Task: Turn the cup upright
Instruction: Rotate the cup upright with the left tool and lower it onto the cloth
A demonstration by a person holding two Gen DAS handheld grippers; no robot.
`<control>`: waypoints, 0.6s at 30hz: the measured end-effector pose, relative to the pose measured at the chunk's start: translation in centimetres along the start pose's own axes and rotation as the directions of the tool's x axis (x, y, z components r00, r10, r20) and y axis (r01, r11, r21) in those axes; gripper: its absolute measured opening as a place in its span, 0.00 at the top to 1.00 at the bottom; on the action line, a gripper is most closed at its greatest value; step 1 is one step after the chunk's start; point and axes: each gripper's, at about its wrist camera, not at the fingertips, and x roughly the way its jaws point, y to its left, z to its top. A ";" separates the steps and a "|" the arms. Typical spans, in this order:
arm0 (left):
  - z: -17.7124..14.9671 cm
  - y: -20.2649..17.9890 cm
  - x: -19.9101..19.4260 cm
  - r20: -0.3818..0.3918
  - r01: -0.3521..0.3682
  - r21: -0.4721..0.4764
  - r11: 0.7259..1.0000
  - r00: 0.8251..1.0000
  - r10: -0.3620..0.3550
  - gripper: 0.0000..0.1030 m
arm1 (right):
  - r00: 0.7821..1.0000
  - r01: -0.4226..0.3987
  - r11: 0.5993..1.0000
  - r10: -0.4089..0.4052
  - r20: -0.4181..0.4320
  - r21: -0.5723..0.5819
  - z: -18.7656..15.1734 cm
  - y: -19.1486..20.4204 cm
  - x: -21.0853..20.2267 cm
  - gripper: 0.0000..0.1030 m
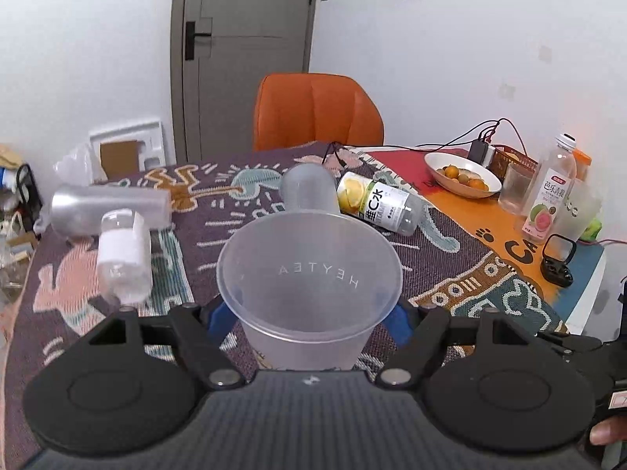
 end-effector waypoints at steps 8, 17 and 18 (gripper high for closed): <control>-0.7 -0.2 -0.2 -0.015 -0.030 -0.022 0.999 0.999 0.030 0.14 | 1.000 -0.007 1.000 0.007 0.002 -0.015 -0.3 0.5 -0.4 0.00; -1.7 -0.8 -2.5 0.020 -0.075 -0.018 0.997 0.997 0.076 0.09 | 1.000 -0.013 0.999 0.014 0.027 -0.030 -0.7 0.9 -1.9 0.00; -1.9 -0.8 -2.8 0.024 -0.080 -0.020 0.997 0.997 0.080 0.09 | 0.999 -0.014 0.999 0.015 0.030 -0.034 -0.7 1.0 -2.1 0.00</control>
